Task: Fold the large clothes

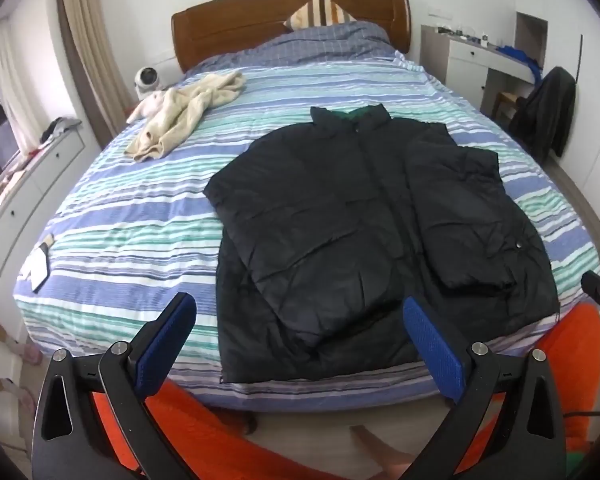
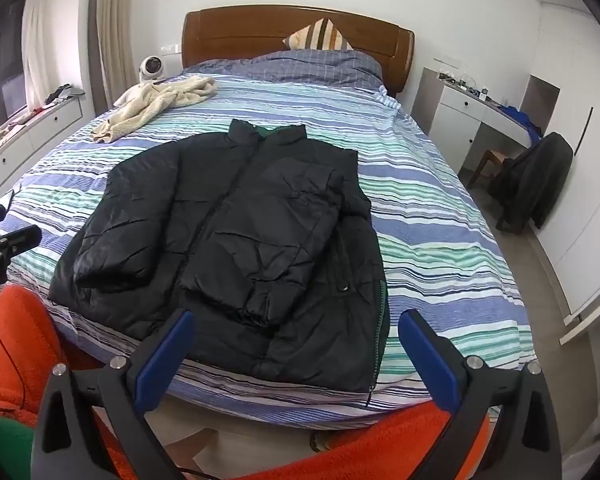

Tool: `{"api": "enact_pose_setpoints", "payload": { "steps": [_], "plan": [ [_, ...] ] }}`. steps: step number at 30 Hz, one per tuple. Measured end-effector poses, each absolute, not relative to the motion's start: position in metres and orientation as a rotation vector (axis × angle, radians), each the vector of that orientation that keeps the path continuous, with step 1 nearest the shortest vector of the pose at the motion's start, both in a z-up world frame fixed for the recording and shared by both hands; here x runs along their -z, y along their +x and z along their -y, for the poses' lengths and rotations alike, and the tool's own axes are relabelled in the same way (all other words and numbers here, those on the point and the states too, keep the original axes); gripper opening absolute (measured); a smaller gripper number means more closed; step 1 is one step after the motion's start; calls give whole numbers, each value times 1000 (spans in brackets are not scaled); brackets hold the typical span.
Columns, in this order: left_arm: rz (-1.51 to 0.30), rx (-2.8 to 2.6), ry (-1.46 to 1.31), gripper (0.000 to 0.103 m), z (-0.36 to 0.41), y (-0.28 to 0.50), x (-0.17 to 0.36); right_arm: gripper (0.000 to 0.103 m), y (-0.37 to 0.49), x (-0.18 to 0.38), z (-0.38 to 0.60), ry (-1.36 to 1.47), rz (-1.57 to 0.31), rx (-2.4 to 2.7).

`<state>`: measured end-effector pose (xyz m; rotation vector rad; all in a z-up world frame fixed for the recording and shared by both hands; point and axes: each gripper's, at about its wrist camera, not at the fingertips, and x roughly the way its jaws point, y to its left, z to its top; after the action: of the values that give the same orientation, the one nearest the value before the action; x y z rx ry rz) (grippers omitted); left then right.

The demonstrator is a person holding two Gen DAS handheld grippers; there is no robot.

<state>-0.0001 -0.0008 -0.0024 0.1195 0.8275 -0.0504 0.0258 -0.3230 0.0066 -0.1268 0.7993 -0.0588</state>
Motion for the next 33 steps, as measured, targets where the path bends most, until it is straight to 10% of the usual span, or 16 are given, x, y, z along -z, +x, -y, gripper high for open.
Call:
{"api": "enact_pose_setpoints", "payload": {
  "steps": [33],
  "plan": [
    [-854,51,133,103,6,1,12,103,32,2,328,-148,-833,133]
  ]
}}
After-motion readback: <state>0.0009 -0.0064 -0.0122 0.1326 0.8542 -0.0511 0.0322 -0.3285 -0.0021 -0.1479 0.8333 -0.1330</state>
